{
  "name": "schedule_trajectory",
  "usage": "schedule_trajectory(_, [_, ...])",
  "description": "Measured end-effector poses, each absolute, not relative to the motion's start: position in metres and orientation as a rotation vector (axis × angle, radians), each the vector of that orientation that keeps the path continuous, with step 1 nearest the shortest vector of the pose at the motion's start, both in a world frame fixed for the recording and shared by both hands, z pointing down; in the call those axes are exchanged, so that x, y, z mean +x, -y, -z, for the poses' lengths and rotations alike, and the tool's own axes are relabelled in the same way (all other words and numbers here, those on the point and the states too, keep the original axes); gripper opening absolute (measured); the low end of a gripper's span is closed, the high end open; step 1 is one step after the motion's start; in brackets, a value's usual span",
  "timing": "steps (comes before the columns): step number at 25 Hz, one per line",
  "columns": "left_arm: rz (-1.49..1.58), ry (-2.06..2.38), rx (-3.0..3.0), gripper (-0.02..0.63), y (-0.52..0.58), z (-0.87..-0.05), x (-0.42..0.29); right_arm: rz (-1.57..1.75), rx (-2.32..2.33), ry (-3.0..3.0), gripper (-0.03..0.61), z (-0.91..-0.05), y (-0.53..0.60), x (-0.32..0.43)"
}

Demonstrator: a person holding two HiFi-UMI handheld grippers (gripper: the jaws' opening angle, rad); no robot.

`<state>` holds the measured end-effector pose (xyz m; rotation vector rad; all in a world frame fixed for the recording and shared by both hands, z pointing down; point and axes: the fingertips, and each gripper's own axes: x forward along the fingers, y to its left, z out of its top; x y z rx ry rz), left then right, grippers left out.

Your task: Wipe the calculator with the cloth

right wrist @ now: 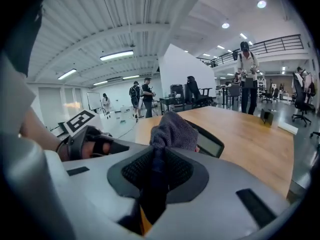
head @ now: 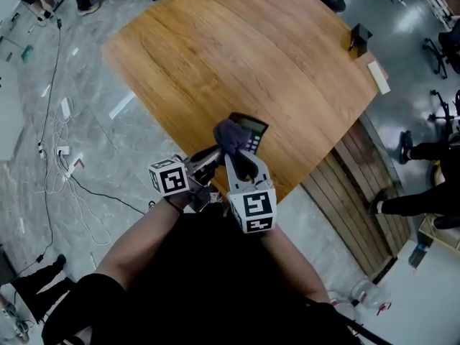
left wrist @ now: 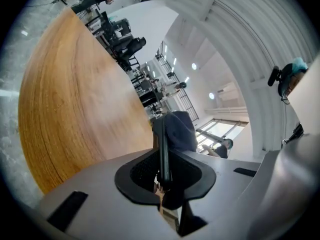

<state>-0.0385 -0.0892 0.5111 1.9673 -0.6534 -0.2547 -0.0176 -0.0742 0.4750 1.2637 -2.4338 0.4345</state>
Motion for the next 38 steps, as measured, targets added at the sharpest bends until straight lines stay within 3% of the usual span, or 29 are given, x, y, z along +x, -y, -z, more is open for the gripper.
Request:
schedule_trajectory(9, [0.339, 0.663, 1.958, 0.069, 0.100, -0.496, -0.057, -0.502, 1.164, 2.445, 0.067, -0.478, 0.031, -0.034])
schedule_trajectory(23, [0.326, 0.553, 1.932, 0.069, 0.074, -0.494, -0.049, -0.498, 1.675, 2.280, 0.067, -0.449, 0.112, 0.084])
schedule_trajectory(38, [0.363, 0.644, 1.847, 0.069, 0.091, -0.502, -0.069, -0.573, 1.185, 2.516, 0.067, -0.457, 0.044, -0.048])
